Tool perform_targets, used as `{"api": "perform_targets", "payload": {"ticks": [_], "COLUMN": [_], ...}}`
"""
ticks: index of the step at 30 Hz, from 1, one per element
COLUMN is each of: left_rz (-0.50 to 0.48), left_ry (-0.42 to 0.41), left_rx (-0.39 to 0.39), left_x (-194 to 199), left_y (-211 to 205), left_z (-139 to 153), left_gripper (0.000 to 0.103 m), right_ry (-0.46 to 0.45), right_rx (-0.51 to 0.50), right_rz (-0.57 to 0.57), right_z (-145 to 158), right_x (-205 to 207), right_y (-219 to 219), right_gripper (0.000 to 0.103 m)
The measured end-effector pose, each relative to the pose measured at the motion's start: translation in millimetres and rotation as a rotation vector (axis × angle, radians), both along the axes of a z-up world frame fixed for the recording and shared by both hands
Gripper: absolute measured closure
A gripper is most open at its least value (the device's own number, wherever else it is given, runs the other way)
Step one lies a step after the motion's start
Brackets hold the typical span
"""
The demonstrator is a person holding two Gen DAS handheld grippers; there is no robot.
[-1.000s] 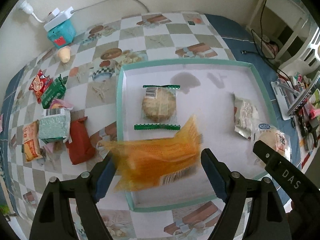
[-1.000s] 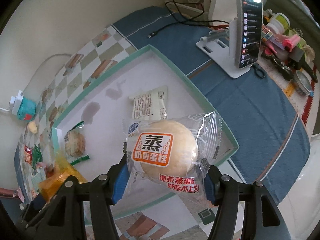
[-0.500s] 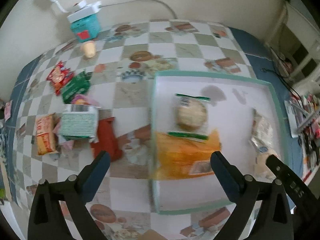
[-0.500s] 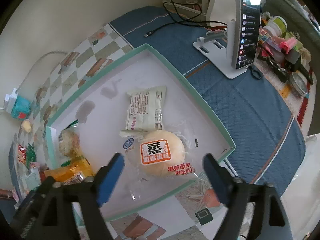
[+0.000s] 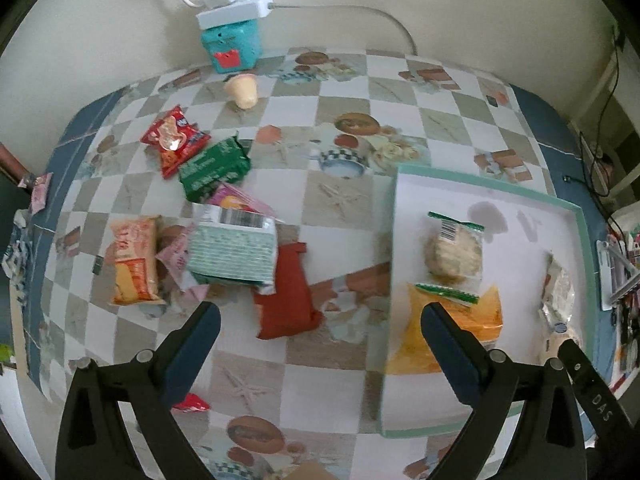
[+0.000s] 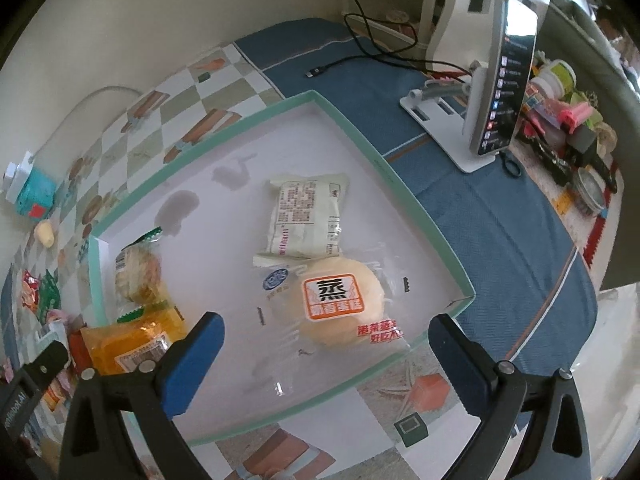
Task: Organize snacks
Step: 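Move both tools back toward the remaining snacks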
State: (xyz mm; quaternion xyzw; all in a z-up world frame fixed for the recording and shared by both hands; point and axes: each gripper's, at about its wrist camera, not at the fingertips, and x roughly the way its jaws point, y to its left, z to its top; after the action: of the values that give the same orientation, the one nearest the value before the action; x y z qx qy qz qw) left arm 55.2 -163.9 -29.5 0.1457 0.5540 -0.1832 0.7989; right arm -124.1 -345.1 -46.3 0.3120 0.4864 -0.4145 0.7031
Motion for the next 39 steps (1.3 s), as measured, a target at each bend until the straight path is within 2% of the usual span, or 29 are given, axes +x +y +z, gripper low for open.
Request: {"api": "perform_targets", "payload": {"ticks": [8,13,17,20,27,39], "left_rz": [-0.006,0.015,0.039,0.066,0.158,0.279], "left_ry": [-0.048,-0.064,-0.148,-0.170,-0.176,-0.123], "left_rx": [0.027,0.017,0.084,0.081,0.067,0.056], "left_x": [8,16,21,26,40,51], "left_y": [23,46,69,92,144,209], "left_z": [14,24,36,46,53,35], "left_gripper": [0.003,0.003,0.003,0.003,0.003,0.003], "right_ry": [0.003,0.006,-0.002,-0.008,-0.042,-0.084], "right_rx": [-0.064,-0.110,-0.135,-0.141,-0.134,-0.080], "right_rz": [0.062,0.119,0.160,0.188,0.256,0.411], "right_z": [18,30,38,41,48,45], "right_x": [17,29,37,45,65,111], "right_y": [24,46,65,78,112,183], "right_gripper": [0.000,0.000,0.000,0.000,0.000,0.000]}}
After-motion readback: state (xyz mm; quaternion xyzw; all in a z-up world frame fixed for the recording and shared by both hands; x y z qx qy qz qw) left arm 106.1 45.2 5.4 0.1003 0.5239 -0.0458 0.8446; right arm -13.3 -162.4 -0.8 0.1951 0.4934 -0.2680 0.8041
